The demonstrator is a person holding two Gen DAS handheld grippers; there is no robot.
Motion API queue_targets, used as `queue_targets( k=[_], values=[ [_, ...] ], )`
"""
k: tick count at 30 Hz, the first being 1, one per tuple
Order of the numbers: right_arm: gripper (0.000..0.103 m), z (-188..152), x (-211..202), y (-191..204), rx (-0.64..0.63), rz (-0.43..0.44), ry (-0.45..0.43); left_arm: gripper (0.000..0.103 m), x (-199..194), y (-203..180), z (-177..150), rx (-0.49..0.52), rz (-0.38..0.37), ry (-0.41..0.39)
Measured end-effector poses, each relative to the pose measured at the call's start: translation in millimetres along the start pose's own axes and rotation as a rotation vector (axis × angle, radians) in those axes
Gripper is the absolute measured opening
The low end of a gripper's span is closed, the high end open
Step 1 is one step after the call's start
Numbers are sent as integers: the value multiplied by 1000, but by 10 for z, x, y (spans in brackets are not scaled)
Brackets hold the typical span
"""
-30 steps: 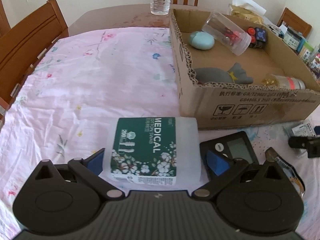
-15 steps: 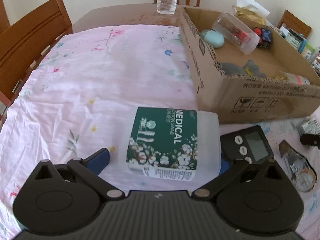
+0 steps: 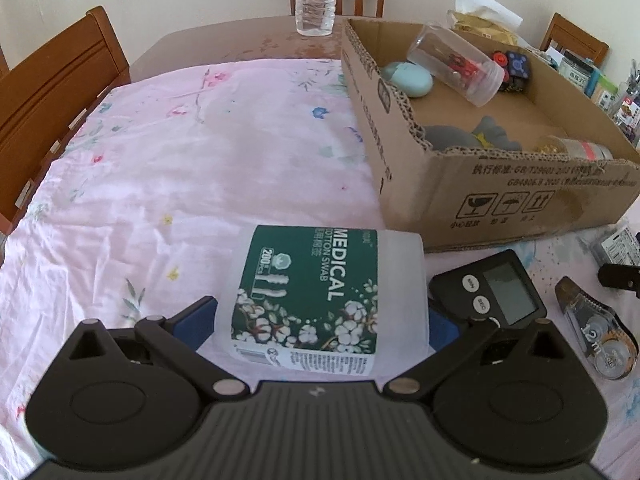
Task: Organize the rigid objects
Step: 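Grasp the white pen-refill card pack with the right gripper, then lift the card pack with the right gripper toward the box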
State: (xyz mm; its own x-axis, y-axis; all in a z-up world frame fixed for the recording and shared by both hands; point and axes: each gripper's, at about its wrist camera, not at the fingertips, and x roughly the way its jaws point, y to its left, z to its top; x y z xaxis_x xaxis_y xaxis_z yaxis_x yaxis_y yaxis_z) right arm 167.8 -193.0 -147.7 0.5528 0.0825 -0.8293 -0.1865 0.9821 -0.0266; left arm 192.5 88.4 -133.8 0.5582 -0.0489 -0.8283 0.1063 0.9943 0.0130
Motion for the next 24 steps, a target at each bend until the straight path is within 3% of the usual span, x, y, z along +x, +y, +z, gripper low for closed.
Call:
queue_targets(
  k=[10,13,20,24],
  values=[
    [103,4,15,33,-9,7,-31,103,47,9,45,23,-16,-2],
    [103,-5,18,38,0,0,-34,95,18,14,48,27,-25,-1],
    [103,-23,9,49,14,-11,-35,92,-67,26,34,57,-41,-1],
    [103,-27,10,40,2,-2,-44,84,-68,29,69,74,-47,-3]
  ],
)
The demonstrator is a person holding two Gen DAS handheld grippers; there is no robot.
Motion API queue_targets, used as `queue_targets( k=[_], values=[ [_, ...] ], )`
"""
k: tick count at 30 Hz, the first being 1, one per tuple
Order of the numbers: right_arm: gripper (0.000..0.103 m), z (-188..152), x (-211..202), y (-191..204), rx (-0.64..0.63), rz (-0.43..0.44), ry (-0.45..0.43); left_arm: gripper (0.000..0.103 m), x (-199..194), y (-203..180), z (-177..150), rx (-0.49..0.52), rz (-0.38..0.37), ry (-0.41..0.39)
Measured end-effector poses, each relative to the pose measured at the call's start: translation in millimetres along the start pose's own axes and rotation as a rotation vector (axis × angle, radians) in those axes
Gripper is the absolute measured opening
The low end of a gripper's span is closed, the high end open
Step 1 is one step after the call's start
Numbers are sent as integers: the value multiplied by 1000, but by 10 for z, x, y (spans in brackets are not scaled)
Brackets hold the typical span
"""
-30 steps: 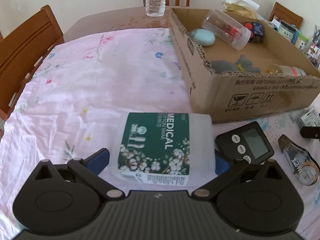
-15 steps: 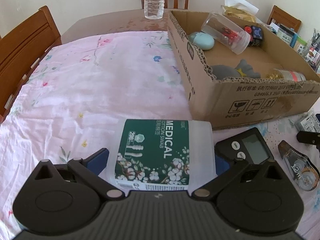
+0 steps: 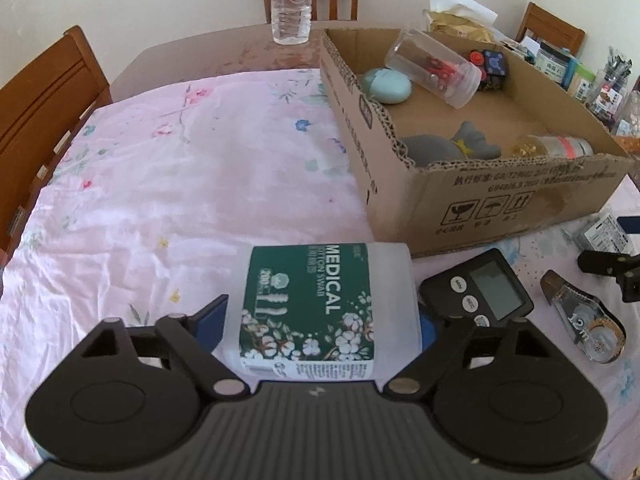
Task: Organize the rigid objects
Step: 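Lift the card pack with the right gripper toward the box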
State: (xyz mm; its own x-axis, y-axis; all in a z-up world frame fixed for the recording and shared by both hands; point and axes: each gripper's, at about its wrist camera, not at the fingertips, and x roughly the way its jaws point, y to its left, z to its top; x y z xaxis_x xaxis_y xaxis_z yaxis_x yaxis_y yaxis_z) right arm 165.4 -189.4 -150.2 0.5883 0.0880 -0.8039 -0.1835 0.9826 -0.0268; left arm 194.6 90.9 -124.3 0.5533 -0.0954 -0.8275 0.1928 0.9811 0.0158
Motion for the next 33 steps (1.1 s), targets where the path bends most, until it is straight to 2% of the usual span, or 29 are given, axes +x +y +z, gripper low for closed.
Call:
queue_targets(
  k=[13,17,33],
  values=[
    [103,9,-6,-3,-31,26,4,83,31,-47,45,-8,23,19],
    [93,19,-44,1,-38,32,9,83,30,-56,41,-6,29,22],
    [93,65,-109,-23,-50,47,59,83,17,-61,99,0,23,52]
  ],
)
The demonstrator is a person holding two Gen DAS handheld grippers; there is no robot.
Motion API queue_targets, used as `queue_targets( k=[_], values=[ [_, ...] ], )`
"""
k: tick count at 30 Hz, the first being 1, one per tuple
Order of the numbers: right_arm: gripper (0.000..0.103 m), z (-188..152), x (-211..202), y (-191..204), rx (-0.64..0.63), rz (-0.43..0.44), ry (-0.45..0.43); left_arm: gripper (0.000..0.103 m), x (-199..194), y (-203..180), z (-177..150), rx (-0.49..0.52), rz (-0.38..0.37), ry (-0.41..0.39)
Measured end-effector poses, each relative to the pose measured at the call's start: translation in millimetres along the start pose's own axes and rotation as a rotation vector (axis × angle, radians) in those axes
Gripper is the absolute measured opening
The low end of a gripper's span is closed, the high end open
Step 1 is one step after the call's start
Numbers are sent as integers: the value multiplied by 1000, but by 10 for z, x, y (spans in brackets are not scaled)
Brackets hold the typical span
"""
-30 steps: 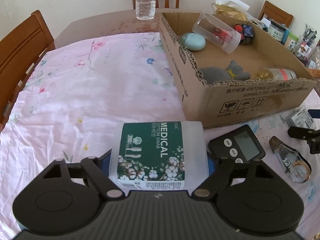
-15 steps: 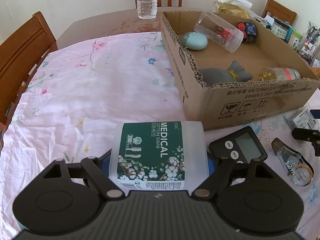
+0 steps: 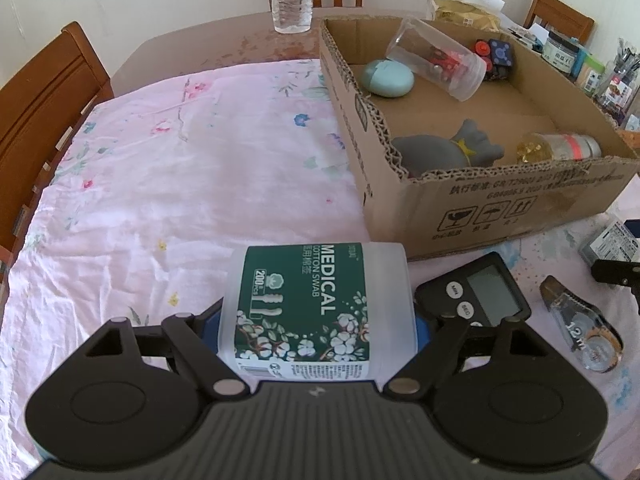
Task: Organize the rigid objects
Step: 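Lift the card pack with the right gripper toward the box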
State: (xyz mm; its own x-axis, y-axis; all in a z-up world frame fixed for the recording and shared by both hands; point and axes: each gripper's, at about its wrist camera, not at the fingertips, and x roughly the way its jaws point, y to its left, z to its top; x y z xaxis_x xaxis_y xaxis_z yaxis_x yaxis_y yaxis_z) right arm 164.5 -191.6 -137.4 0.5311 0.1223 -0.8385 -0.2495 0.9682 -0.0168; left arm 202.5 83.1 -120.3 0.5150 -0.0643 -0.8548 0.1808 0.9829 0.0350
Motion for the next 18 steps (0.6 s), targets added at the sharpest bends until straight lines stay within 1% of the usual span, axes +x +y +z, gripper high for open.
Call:
queue_targets(
  k=[4,9,15,17,18],
  values=[
    [93,11,-91,3,-18,1,-3,83,-58,-6,17,25,3,-3],
    [93,23,-152,17,-34,-1,4,83,-136,-39,39,47,-13,-16],
    [93,-74,-56,15,-15,12,54,83,-139,-94,25,61,-20,-13],
    [97,-107,-28,23,-6,2,60,83,-137,-95,17,57,-20,-8],
    [98,-115,-25,26,-2,1,57,83,-139,-98,14,57,-19,-7]
  ],
)
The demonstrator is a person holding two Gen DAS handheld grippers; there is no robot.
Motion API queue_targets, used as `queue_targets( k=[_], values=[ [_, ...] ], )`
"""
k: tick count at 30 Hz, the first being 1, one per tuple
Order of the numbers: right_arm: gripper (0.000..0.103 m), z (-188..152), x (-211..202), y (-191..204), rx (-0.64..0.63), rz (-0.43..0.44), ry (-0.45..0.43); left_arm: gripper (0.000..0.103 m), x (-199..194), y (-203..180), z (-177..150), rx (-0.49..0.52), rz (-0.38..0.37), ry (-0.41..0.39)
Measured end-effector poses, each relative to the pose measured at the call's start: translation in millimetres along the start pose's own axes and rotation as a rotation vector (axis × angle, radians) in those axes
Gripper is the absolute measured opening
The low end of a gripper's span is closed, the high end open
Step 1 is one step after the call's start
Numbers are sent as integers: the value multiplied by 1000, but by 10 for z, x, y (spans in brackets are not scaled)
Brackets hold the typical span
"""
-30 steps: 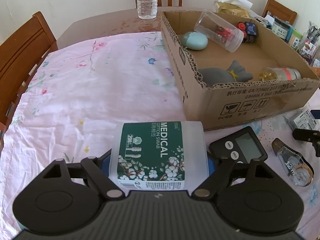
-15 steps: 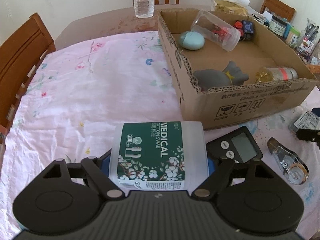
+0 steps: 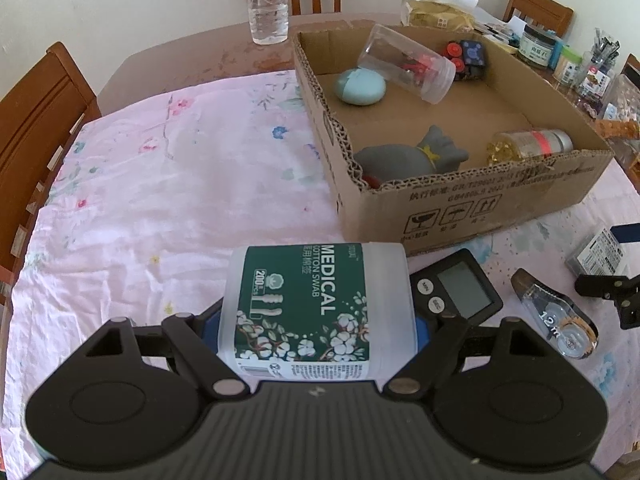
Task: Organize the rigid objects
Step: 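Lift the card pack with the right gripper toward the box, then lower the card pack into the box and open the right gripper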
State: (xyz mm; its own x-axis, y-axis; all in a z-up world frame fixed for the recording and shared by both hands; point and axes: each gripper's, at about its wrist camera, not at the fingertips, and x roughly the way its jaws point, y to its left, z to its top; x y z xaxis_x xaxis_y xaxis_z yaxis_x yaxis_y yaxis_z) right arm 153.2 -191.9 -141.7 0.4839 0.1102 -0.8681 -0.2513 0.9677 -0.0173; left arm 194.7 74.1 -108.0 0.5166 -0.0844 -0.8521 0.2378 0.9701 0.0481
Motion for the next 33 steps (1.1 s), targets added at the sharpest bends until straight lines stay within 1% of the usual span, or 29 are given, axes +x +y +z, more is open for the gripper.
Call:
queue_targets(
  k=[3,7,9,10,11,19,27,33],
  values=[
    [100,-8,14,23,9,-12,-13,83,-1,4,-2,-3,2,3],
    [101,-3,30,36,27,-19,-27,83,5,9,-1,-7,0,6],
    [97,6,22,43,23,-20,-28,83,10,11,1,-8,0,8],
    [93,14,9,45,19,-19,-32,83,11,13,4,-7,0,8],
    [92,28,-3,47,12,-16,-31,83,9,13,5,-7,0,9],
    [92,94,-50,83,-43,-31,-14,83,-69,8,60,12,-2,19],
    [92,215,-360,5,-82,-8,-36,83,-380,18,157,52,-30,-1],
    [92,482,-667,-106,-99,11,-92,83,-591,50,262,58,-30,-46]
  ],
)
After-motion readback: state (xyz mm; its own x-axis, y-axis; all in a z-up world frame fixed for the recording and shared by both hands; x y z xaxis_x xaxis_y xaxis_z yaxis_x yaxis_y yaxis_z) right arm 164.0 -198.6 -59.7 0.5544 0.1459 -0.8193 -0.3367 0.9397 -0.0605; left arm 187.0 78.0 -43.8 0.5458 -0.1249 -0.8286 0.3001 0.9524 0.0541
